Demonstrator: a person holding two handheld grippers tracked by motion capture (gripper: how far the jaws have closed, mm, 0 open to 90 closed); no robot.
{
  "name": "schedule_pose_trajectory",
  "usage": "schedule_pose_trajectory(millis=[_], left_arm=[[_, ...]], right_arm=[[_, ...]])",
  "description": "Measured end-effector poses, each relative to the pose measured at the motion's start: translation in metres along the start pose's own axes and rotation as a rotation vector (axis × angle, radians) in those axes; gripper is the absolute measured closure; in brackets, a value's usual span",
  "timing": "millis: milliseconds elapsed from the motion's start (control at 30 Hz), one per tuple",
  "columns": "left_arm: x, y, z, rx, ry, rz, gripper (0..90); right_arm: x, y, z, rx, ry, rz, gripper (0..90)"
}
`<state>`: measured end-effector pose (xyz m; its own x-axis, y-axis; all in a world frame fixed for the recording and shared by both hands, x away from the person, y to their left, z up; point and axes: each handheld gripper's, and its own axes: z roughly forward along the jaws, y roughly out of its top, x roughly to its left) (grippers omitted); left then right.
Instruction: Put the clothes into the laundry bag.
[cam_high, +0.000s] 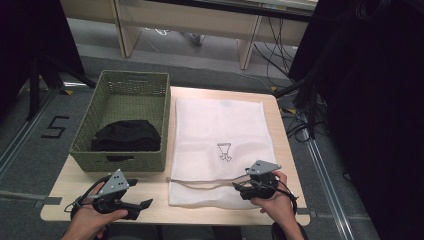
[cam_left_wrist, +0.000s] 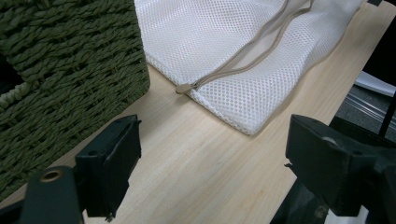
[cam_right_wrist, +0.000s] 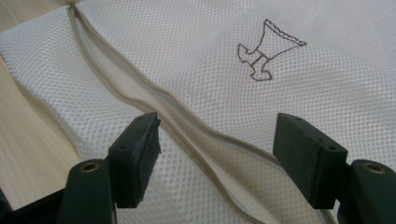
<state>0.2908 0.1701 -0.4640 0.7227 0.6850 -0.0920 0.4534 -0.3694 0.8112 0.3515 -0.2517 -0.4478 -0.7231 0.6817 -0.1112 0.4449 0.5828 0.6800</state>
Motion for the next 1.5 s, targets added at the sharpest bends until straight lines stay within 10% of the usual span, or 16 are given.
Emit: schedule_pose_trajectory(millis=[767,1500], left_arm=[[0.001,0.005,0.001,-0.001,-0.005,-0.011,18.0],[0.0,0.004,0.002,0.01,-0.008,-0.004,18.2]], right_arm=[[-0.018,-0.007,0.009,0.049,-0.03,0.009,33.6],[-0.04,-0.009,0.032,0.227,-0.11,-0.164,39.4]])
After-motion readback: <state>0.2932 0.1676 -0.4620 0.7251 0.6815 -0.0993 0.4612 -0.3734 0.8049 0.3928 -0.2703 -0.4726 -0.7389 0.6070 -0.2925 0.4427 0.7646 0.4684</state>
